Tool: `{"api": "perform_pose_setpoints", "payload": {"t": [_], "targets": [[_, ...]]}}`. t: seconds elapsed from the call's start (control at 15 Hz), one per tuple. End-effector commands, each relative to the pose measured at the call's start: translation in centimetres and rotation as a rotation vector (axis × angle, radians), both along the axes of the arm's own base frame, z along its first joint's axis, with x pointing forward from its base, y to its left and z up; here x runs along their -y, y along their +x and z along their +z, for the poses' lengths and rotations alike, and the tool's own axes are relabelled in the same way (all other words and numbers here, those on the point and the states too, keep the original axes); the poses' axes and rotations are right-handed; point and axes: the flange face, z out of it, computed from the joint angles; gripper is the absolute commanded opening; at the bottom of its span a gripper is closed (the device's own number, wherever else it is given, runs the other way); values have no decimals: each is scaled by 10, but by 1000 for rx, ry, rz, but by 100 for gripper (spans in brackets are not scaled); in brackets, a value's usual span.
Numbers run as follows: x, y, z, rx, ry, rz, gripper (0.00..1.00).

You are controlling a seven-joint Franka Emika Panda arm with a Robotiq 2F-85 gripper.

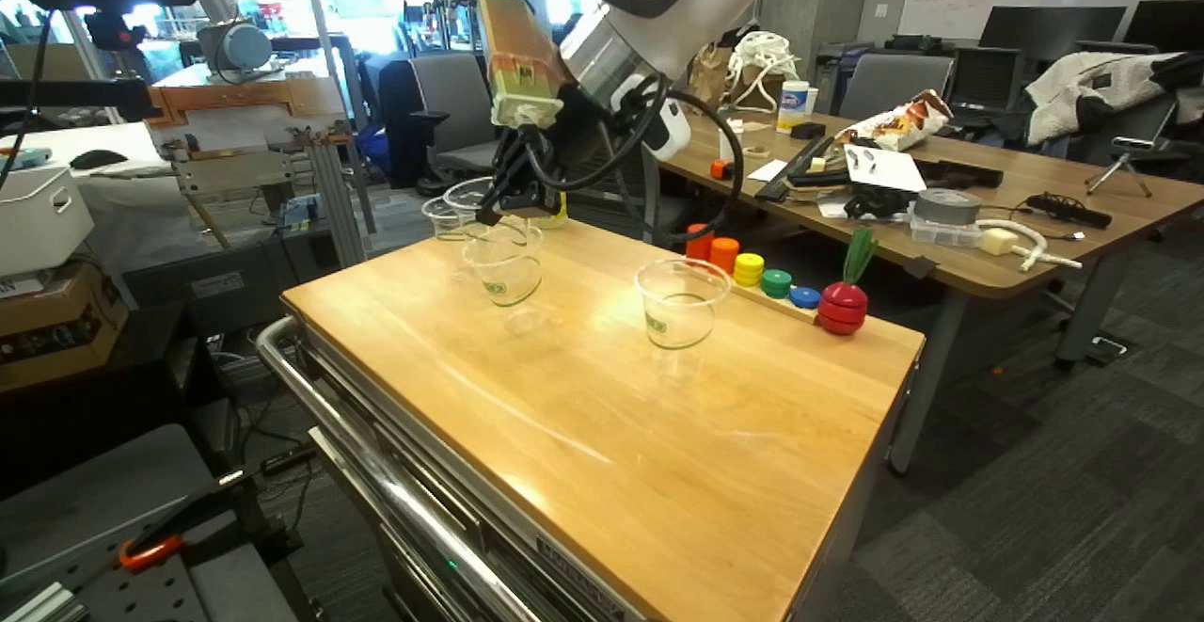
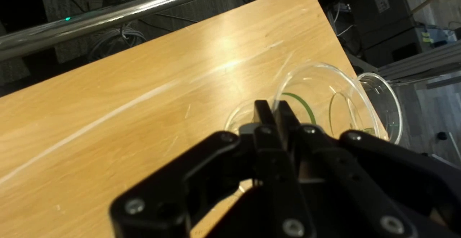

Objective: Put the cups one inside the other

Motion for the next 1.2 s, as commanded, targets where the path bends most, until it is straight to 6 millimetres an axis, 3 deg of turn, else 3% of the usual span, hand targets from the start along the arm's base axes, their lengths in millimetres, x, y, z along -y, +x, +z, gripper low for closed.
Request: {"api": "perform_pose_setpoints", "payload": {"t": [0.0,0.07,0.6,0.73,1.13], "targets": [[-5,6,-5,27,-44,25,34],[-5,6,-6,35,-53,31,35],[-9,10,-8,83,-118,57,95],[-9,10,-8,90,-127,60,100],[-9,9,-11,96,-145,63,100]]}}
